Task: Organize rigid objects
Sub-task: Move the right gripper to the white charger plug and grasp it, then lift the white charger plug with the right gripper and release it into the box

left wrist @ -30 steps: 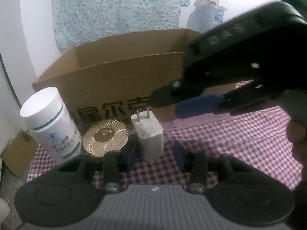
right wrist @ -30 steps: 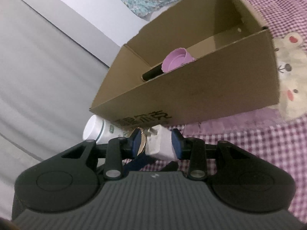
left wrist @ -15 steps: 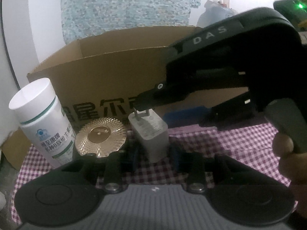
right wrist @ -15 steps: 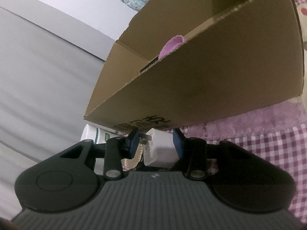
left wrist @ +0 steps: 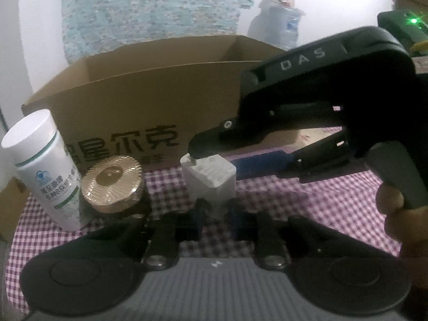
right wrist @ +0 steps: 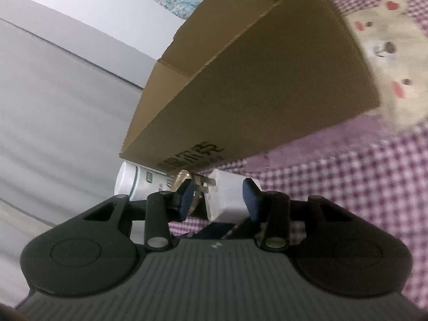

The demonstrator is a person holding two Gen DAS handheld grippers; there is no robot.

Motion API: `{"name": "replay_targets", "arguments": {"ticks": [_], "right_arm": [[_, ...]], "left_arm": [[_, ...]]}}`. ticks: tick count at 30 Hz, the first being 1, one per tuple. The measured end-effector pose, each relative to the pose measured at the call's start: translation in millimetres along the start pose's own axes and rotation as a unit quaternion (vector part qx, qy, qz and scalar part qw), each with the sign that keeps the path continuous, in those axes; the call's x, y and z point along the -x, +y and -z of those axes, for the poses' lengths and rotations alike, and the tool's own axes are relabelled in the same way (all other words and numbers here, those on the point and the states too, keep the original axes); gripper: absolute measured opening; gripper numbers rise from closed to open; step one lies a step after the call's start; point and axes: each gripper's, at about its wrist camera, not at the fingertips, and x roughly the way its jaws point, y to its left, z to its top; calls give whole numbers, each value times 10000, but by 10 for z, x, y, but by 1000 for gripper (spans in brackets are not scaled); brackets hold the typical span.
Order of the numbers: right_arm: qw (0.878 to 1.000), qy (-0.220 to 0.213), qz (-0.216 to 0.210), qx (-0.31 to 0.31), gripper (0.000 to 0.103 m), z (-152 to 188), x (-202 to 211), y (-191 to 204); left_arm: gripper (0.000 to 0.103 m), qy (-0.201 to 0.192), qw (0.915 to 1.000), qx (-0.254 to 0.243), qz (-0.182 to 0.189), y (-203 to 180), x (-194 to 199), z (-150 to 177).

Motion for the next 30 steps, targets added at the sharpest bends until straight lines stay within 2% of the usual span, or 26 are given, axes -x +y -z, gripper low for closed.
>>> {"name": "replay_targets", "arguments": {"ticks": [5, 10, 12, 15, 17, 21, 26, 30], "right_arm": [[9997, 26, 30, -237, 41, 121, 102, -122], [9997, -9, 173, -168, 41, 163, 131, -143], [9997, -47, 258, 10, 41, 164, 169, -96], [9985, -37, 419, 364, 45, 130, 156, 12], [9963, 15, 547, 656, 50, 125, 115, 108], [9881, 149, 852, 1269, 51, 113, -20, 276], [9762, 277, 1126, 1834, 51, 102, -160, 389], [9749, 330, 1080, 1920, 41, 55, -198, 387]], "left_arm": [[19, -43, 9997, -214, 79, -105, 57, 61], [25, -170, 9990, -398, -89, -159, 57, 30], [40, -232, 9986, -455, -147, -166, 65, 25], [50, -315, 9975, -583, -257, -162, 37, -16], [53, -318, 9966, -710, -279, -192, -10, -23], [53, -256, 9958, -837, -279, -210, -168, -27], [49, -199, 9973, -676, -181, -143, -284, -86], [47, -231, 9978, -591, -189, -116, -306, -103]]}}
